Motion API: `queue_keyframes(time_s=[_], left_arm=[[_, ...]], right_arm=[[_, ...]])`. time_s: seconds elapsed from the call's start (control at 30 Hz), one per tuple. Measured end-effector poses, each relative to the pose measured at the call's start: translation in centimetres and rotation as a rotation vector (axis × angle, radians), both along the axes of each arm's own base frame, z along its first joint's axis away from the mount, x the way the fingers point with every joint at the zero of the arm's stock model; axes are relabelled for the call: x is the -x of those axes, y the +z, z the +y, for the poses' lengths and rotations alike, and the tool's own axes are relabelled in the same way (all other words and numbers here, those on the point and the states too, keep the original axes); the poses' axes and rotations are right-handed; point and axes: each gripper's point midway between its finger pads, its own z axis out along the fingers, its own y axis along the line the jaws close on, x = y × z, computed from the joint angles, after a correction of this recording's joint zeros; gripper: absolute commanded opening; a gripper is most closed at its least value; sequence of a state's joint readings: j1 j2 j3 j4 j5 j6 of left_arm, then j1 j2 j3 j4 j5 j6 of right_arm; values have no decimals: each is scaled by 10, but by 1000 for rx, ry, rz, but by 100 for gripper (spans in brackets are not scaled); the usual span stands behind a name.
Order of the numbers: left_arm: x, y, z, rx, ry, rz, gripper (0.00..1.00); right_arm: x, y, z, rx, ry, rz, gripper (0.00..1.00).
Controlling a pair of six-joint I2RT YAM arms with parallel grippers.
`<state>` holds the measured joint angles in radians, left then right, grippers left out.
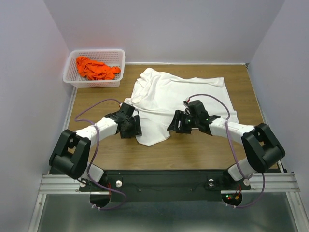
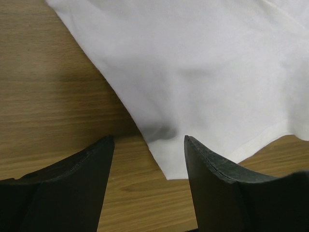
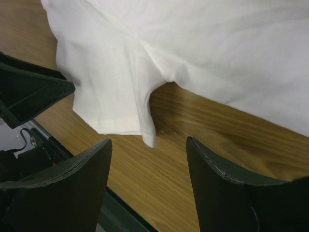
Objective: Fold and stack the t-shirts
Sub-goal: Flatten the tshirt out
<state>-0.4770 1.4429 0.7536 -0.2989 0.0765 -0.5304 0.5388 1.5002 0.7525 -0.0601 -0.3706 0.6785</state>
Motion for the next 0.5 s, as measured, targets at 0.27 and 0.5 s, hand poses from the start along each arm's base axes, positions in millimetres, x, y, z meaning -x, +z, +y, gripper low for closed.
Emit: queue_keyframes(time_s=[0.27, 0.5], left_arm=[[10, 1, -15, 74, 36, 9, 72], [21, 3, -31, 154, 63, 28, 70]], right_arm=[[-2, -3, 18, -59, 12, -2, 69], [5, -9, 27, -82, 34, 22, 69]])
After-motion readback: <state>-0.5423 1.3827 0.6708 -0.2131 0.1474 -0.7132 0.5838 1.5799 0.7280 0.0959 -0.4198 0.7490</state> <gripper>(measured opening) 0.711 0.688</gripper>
